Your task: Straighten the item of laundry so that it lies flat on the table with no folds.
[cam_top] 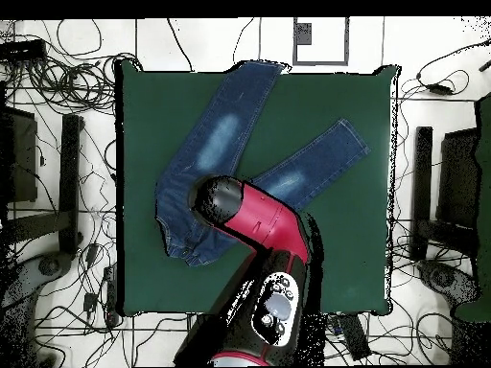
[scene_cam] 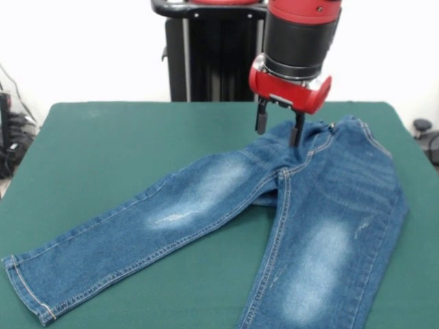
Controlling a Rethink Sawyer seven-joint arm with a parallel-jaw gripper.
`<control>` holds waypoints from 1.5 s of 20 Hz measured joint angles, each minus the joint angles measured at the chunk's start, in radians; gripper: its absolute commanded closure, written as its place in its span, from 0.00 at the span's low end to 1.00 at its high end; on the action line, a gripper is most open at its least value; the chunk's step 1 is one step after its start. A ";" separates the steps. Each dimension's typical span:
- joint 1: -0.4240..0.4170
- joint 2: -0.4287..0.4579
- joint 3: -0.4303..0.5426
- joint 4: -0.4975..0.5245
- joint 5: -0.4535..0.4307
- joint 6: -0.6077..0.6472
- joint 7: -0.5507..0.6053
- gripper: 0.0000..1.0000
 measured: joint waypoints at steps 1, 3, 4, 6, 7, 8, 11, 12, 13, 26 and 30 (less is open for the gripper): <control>0.000 0.000 0.000 0.000 0.000 -0.001 0.000 0.00; 0.000 0.000 0.000 0.000 0.000 -0.001 0.000 0.00; 0.000 0.000 0.000 0.000 0.000 -0.001 0.000 0.00; 0.000 0.000 0.001 0.000 0.000 -0.004 0.000 0.00; 0.000 -0.001 0.001 0.000 0.000 -0.008 0.000 0.00; 0.000 -0.001 0.002 0.000 0.000 -0.010 0.000 0.00; 0.003 -0.003 0.002 0.000 -0.004 -0.031 0.000 0.00; 0.004 -0.004 0.002 0.000 -0.008 -0.034 0.000 0.00; 0.005 -0.005 0.002 0.000 -0.011 -0.037 0.000 0.00; -0.055 -0.078 0.036 -0.010 -0.227 -0.237 0.000 0.00; -0.110 -0.097 0.077 -0.028 -0.289 -0.291 0.000 0.00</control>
